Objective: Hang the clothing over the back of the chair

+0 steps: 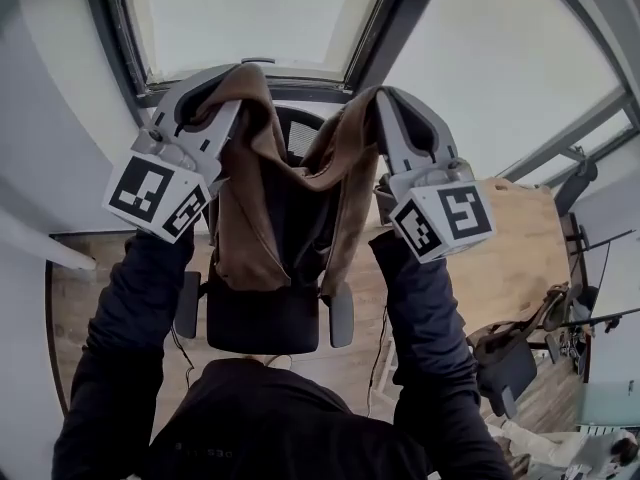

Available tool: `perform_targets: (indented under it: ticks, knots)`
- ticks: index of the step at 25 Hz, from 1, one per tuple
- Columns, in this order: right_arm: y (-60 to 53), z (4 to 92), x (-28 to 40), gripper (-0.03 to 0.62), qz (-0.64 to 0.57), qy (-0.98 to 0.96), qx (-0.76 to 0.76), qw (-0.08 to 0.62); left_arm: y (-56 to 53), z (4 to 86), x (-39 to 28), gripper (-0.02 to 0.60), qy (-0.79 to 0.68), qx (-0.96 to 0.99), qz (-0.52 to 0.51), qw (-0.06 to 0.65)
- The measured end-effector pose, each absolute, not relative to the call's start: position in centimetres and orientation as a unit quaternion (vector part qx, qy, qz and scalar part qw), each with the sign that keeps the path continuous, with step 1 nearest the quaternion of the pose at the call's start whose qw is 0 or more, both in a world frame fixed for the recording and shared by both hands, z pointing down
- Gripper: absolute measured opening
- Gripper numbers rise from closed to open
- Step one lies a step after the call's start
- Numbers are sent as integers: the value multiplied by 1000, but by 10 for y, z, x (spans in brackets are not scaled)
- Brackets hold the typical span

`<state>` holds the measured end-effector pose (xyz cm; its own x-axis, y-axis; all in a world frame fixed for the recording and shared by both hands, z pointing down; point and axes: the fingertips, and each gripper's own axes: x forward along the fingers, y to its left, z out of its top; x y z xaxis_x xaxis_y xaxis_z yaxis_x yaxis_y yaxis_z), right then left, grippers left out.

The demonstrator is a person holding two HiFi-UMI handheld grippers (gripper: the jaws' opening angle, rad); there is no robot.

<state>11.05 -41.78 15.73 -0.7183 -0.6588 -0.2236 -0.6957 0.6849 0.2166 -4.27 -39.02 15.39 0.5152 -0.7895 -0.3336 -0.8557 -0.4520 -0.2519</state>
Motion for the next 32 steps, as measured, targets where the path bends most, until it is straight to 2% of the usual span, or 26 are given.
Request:
perform_targets:
  ticks: [8,15,32]
  knots:
    - [-482,128,92,15,157,911,-376,67,-454,127,-65,35,485,-848,80,198]
    - [-541,104,74,15,174,906,-379,69,-512,102,-77,35,486,-842,60,226]
    - [-684,155,38,17,178,888,-419,60,-651,151,-125,35,512,-832,52,206]
